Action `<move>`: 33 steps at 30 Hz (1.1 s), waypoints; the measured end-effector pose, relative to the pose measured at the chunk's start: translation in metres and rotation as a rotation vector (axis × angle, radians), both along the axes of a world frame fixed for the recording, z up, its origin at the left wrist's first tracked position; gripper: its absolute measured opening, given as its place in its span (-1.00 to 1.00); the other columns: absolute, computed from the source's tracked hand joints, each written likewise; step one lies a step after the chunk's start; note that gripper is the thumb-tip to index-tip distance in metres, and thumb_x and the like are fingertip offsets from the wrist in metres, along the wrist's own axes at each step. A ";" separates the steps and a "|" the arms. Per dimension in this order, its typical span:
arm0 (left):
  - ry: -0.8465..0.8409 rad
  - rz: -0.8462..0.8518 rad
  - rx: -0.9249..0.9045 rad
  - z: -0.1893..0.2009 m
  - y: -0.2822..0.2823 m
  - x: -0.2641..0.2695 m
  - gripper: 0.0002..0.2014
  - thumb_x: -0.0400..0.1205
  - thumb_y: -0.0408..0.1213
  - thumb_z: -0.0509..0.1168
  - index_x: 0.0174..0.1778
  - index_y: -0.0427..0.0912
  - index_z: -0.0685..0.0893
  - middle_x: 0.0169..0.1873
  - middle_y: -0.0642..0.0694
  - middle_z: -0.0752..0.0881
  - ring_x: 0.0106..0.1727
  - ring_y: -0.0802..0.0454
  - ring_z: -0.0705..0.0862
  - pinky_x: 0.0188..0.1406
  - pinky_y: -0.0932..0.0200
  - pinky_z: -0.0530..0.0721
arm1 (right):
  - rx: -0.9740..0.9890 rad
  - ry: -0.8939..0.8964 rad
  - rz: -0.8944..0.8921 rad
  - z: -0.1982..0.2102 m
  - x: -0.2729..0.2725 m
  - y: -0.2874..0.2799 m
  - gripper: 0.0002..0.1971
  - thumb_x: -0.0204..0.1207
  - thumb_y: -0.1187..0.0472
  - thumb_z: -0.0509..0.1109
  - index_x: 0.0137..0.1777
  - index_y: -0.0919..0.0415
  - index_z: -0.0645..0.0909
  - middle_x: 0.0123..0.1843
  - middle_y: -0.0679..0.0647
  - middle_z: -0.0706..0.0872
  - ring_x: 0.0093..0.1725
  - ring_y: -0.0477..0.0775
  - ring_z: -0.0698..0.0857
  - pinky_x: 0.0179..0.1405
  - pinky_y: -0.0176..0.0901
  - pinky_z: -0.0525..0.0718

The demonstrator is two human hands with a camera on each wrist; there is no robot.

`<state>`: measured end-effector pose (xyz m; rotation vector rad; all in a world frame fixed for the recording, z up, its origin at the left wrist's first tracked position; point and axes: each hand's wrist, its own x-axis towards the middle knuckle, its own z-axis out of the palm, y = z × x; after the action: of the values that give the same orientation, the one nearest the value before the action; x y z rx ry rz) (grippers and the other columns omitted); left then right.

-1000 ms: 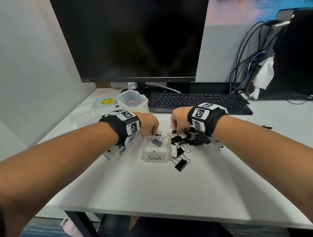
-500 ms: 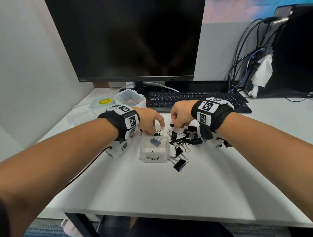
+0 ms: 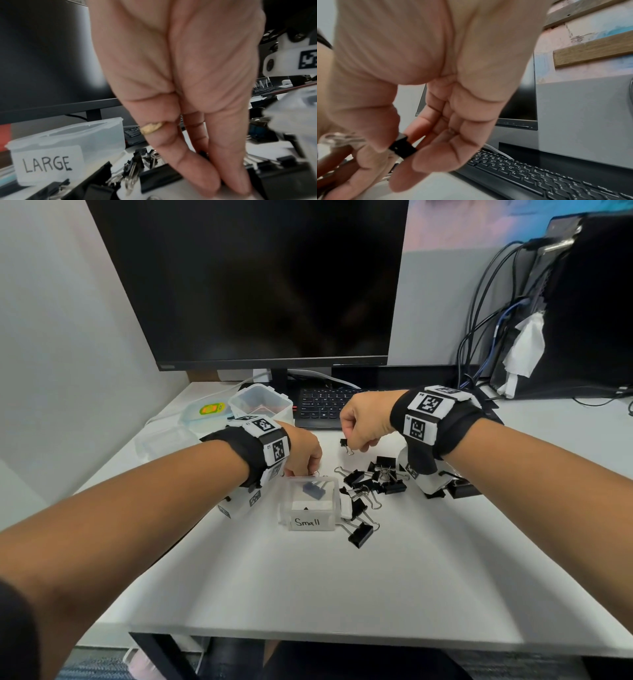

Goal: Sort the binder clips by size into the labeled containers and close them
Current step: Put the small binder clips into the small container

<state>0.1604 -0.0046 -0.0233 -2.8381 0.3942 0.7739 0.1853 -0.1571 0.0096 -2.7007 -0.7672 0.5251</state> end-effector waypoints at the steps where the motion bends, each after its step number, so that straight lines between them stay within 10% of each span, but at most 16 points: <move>1: -0.003 -0.006 -0.001 0.001 0.000 0.000 -0.92 0.58 -0.27 0.36 -0.09 -0.04 0.58 -0.41 0.14 0.58 -0.33 0.10 0.62 -0.46 0.35 0.50 | 0.009 0.007 0.001 0.001 -0.001 -0.001 -0.86 0.43 0.32 0.45 -0.29 0.14 0.57 -0.28 0.09 0.76 -0.41 -0.13 0.69 -0.37 -0.34 0.70; 10: -0.075 -0.031 0.023 0.000 -0.001 -0.008 -0.93 0.58 -0.26 0.34 -0.10 0.00 0.59 -0.43 0.13 0.55 -0.41 0.20 0.49 -0.50 0.36 0.39 | 0.027 0.027 0.044 0.000 -0.015 0.001 -0.85 0.40 0.34 0.45 -0.32 0.13 0.57 -0.35 0.02 0.74 -0.43 -0.16 0.71 -0.45 -0.38 0.65; 15: -0.025 0.019 -0.061 -0.002 0.002 -0.010 -0.77 0.57 -0.33 0.27 0.06 0.07 0.63 -0.25 0.10 0.63 -0.22 0.02 0.62 -0.18 0.20 0.60 | 0.017 0.027 0.093 0.003 -0.024 0.006 -0.83 0.40 0.36 0.45 -0.33 0.11 0.57 -0.38 -0.01 0.72 -0.48 -0.21 0.68 -0.49 -0.40 0.60; 19: -0.040 0.005 -0.055 -0.002 0.005 -0.013 -0.84 0.56 -0.29 0.33 -0.19 0.12 0.60 -0.15 -0.01 0.70 -0.18 0.03 0.60 -0.11 0.19 0.59 | -0.010 0.016 0.138 0.004 -0.032 0.008 -0.83 0.36 0.35 0.46 -0.33 0.10 0.58 -0.39 -0.03 0.72 -0.48 -0.18 0.67 -0.51 -0.41 0.56; 24: -0.142 0.031 -0.087 -0.003 0.012 -0.021 -0.94 0.57 -0.24 0.31 -0.17 0.02 0.60 -0.33 0.12 0.63 -0.35 0.15 0.55 -0.37 0.30 0.46 | -0.037 -0.009 0.191 0.001 -0.040 0.013 -0.89 0.32 0.29 0.50 -0.28 0.12 0.62 -0.30 0.07 0.74 -0.42 -0.09 0.66 -0.39 -0.27 0.60; 33: -0.111 0.202 -0.539 0.035 0.037 -0.033 -0.87 0.54 -0.35 0.44 -0.30 -0.08 0.68 -0.41 0.07 0.76 -0.28 0.22 0.80 -0.24 0.37 0.68 | -0.064 -0.076 0.273 -0.002 -0.052 0.022 -0.87 0.30 0.27 0.50 -0.15 0.21 0.69 -0.16 0.16 0.79 -0.33 -0.04 0.62 -0.36 -0.28 0.59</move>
<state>0.1271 0.0322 0.0120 -3.4508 0.3448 0.6099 0.1331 -0.1352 0.0079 -2.7023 -1.1688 0.5166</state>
